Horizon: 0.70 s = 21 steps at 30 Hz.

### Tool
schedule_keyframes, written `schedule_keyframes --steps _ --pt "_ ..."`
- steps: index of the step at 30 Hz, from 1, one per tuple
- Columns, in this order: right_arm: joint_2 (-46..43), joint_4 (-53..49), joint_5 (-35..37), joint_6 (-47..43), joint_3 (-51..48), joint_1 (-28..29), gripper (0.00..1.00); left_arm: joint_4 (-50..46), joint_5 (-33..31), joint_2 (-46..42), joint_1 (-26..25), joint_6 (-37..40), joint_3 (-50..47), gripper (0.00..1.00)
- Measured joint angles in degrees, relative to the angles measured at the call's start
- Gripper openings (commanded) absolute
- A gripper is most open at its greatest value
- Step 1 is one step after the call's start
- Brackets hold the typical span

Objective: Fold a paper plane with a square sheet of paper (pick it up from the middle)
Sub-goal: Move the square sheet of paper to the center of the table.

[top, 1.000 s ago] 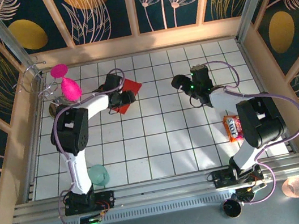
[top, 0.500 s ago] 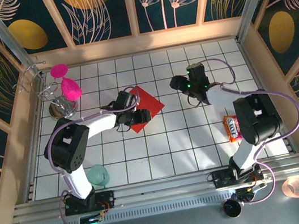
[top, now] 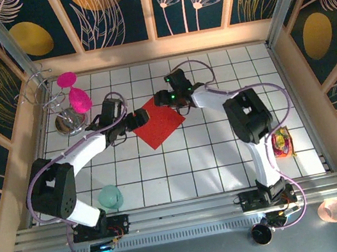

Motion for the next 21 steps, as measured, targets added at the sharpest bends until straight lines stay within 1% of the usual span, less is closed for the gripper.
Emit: schedule_keyframes --steps 2,7,10,16,21 --pt "2.8 -1.4 0.0 0.0 3.1 0.3 0.6 -0.1 -0.9 -0.1 0.1 -0.4 -1.5 0.99" --pt "8.7 -5.2 0.0 0.1 11.5 0.2 0.6 0.3 -2.8 -0.3 0.1 -0.8 -2.4 0.99" --pt "10.9 -6.5 -0.1 0.1 14.7 0.2 0.6 0.9 -3.2 -0.4 0.1 -1.3 -2.4 0.99" --pt "12.0 -7.3 -2.9 -0.4 15.6 0.2 0.51 1.3 -3.3 -0.4 0.1 -2.2 -2.4 0.99" --pt "12.2 -7.6 -4.1 -1.3 15.6 0.2 0.49 2.0 -3.0 -0.3 0.1 -2.8 -2.8 0.99"
